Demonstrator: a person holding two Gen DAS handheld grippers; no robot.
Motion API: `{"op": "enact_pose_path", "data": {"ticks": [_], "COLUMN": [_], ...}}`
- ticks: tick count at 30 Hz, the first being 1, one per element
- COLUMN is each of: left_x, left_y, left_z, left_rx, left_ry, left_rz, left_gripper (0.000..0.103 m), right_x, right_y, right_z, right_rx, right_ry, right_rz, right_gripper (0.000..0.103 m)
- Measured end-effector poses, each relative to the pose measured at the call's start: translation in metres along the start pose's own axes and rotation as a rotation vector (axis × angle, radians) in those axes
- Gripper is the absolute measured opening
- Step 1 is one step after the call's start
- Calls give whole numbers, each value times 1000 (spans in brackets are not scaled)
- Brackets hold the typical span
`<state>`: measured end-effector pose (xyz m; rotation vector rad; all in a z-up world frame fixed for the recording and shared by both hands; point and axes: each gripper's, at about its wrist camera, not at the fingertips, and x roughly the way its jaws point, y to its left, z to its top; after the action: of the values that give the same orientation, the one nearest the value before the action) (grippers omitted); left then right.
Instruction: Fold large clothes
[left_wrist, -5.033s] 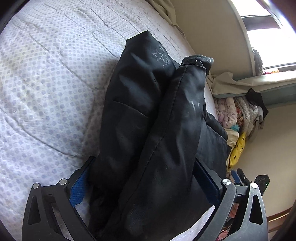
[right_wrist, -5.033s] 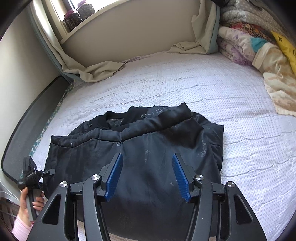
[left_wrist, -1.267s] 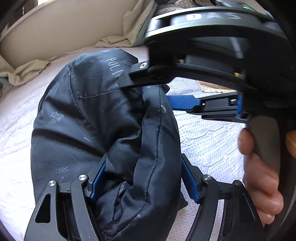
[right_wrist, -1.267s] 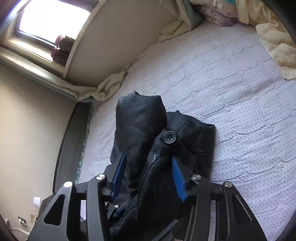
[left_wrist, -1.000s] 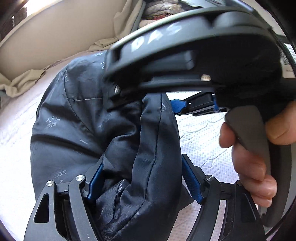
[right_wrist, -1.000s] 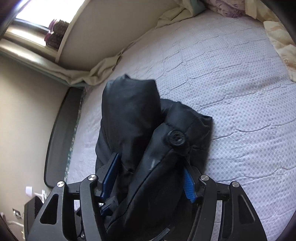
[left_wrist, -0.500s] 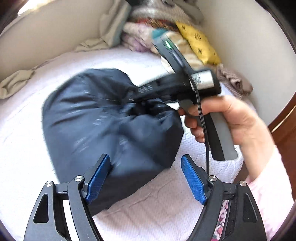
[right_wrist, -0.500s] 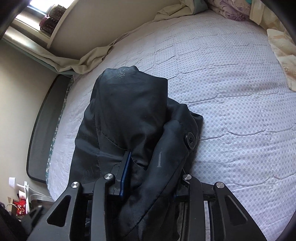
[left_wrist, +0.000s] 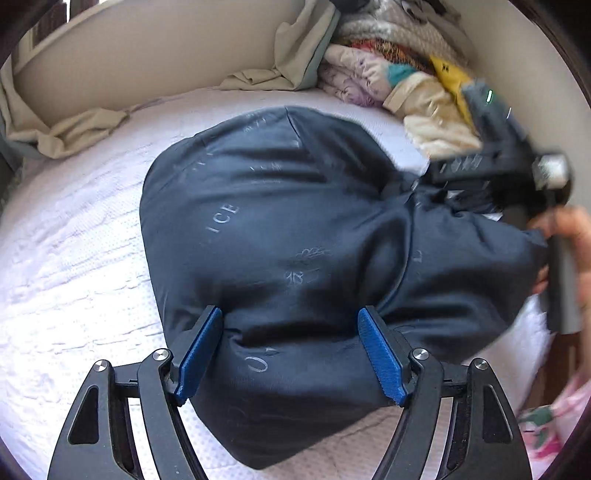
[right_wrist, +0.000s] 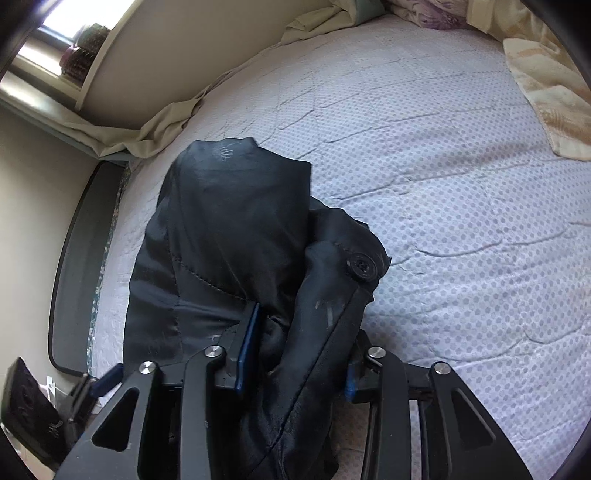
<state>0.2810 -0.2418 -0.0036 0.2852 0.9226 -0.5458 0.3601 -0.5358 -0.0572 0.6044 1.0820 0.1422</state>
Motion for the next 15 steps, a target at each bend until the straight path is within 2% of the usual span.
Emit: {"op": "enact_pose_path", "data": {"ticks": [3, 6, 7, 9, 12, 15], "left_x": [-2, 1, 2, 3, 8, 11], "left_y": [-7, -15, -18, -26, -37, -42], "left_z": [-7, -10, -10, -12, -11, -13], "left_rx": [21, 37, 42, 61, 91, 104], "left_ry": [-19, -21, -23, -25, -26, -24], "left_rz": [19, 41, 43, 59, 78, 91], "left_gripper": [79, 79, 79, 79, 79, 80], "right_x": [-20, -56, -65, -74, -66, -35], "right_y": [11, 45, 57, 79, 110, 113], "right_z": [0, -3, -6, -10, -13, -5], "right_rx": [-29, -120, -156, -208, -291, -287], "right_ry": [-50, -207, -254, -297, -303, -234], "right_rz": [-42, -180, -204, -183, -171, -250], "right_gripper": [45, 43, 41, 27, 18, 14]}}
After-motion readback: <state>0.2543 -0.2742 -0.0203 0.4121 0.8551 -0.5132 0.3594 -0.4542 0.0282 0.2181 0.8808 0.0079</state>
